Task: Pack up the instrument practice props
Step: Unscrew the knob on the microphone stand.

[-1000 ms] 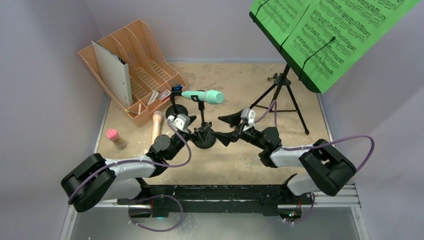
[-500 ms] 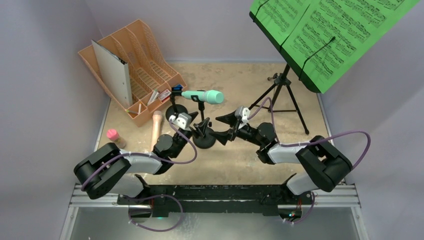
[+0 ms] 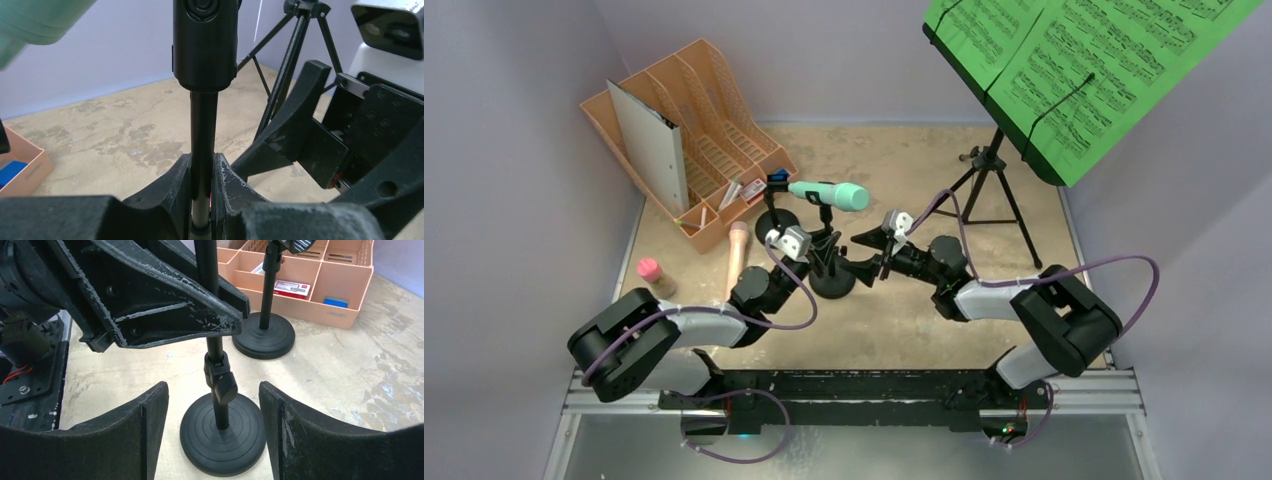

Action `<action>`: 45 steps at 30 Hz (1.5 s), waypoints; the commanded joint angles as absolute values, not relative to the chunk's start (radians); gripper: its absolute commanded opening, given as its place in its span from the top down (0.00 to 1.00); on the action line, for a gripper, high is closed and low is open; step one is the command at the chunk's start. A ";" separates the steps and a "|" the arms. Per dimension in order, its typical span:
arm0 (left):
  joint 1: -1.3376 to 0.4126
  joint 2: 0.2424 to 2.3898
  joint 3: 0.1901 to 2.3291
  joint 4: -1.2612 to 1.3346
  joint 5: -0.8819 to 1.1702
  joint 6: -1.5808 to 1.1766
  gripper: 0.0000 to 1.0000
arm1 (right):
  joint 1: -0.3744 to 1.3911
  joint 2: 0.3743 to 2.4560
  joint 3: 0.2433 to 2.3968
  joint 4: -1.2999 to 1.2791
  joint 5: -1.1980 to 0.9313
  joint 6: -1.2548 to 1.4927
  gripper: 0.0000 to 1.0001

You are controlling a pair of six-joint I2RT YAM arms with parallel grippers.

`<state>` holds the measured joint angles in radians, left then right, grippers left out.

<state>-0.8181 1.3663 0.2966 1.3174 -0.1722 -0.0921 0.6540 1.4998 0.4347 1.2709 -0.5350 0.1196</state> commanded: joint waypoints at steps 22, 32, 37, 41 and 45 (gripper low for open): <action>-0.727 1.278 0.283 1.256 0.137 -0.170 1.00 | 0.651 1.567 0.518 1.242 -0.640 0.049 0.71; -0.716 1.278 0.288 1.252 0.162 -0.182 1.00 | 0.651 1.542 0.534 1.180 -0.615 -0.038 0.96; -0.701 1.271 0.297 1.230 0.183 -0.196 1.00 | 0.665 1.509 0.516 1.166 -0.552 -0.087 1.00; -0.693 1.269 0.311 1.191 0.198 -0.193 1.00 | 0.721 1.478 0.512 1.106 -0.391 -0.200 1.00; -0.689 1.263 0.325 1.157 0.208 -0.193 1.00 | 0.819 1.469 0.509 1.090 -0.164 -0.335 1.00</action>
<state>-0.6880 1.2766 0.2878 1.1934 0.1501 -0.1555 0.7406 1.4963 0.4927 1.0721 -0.4454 -0.1345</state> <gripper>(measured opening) 0.169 0.195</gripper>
